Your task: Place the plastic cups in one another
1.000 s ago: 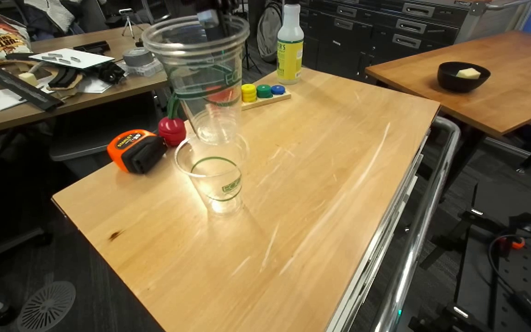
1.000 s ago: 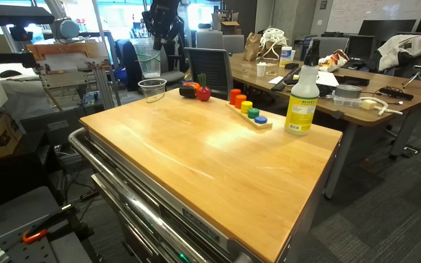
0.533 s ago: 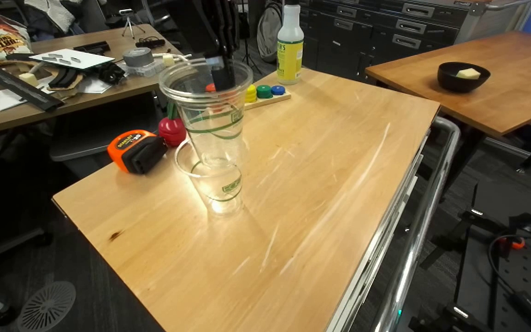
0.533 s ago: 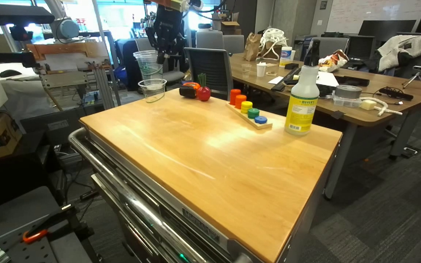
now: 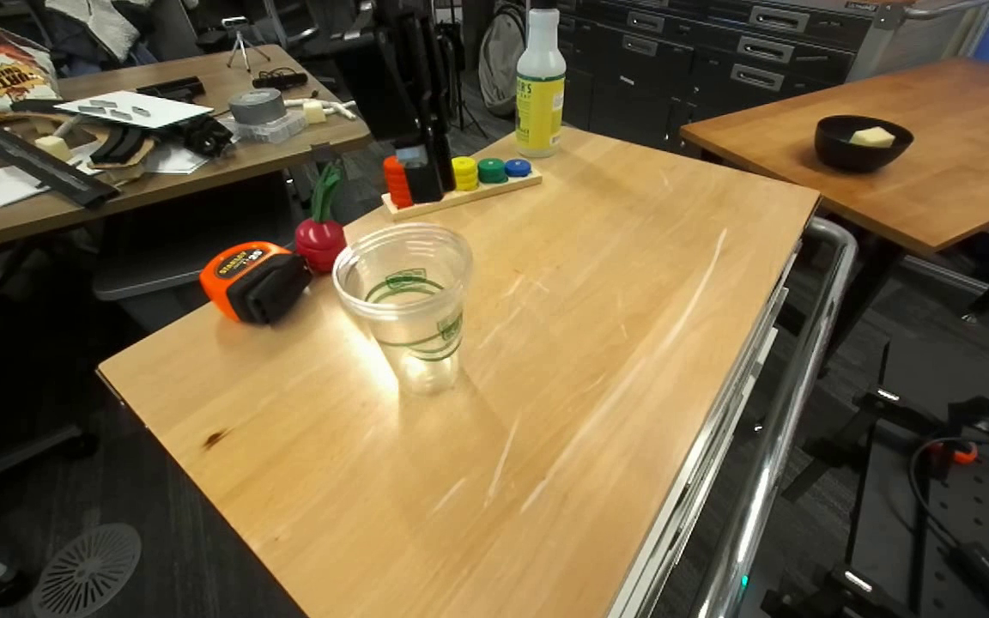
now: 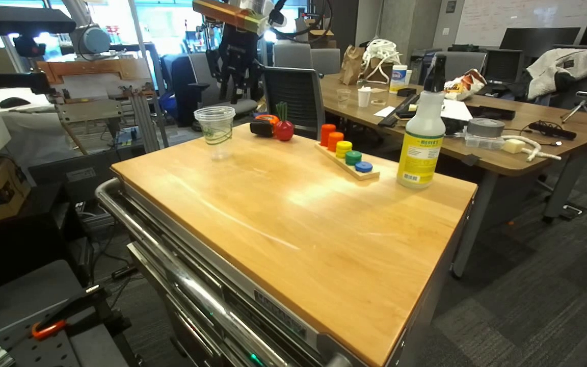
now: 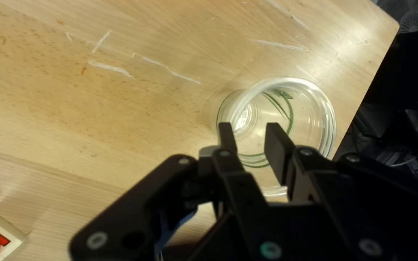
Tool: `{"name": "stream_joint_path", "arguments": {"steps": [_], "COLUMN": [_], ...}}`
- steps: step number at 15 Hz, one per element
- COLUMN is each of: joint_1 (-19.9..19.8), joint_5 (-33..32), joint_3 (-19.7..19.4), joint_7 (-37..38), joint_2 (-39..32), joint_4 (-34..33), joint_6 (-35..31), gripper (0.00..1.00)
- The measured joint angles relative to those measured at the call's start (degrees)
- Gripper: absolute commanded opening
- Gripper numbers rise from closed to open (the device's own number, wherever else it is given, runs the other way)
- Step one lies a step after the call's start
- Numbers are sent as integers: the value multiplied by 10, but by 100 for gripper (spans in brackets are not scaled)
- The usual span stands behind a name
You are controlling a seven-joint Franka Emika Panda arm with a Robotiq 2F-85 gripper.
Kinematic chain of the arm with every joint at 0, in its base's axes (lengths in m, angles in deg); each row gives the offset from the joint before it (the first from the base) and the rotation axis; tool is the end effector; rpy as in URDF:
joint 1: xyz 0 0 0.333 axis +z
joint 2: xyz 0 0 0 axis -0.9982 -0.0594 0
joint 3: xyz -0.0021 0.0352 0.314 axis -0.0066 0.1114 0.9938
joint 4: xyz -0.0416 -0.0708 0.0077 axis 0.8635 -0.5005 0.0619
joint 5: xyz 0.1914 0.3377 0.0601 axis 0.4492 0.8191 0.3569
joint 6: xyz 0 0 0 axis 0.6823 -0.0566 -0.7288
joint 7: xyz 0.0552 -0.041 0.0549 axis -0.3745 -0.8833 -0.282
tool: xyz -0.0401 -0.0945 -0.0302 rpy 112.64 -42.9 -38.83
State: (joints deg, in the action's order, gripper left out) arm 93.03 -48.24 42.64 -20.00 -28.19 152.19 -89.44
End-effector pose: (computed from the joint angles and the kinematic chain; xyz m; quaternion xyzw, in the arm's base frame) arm 0.6197 0.1701 0.4193 -0.9579 -0.2473 0.1171 0.0873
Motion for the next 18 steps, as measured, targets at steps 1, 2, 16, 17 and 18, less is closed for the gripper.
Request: {"name": "stream_joint_path", "arguments": {"steps": [1,2,16,17,18], "joint_1": [0,0,-22,-28,-34], "joint_5": [0,0,-32,-30,-29], "joint_3": [0,0,-39,-44,-49], "joint_7": [-2,-4,56,59,59], "joint_2": [0,0,99,117,134], "joint_4": [0,0,29,41,54], "joint_6": [-3,-6,-7,-8,-8], "gripper": [69,77,100,100,100]}}
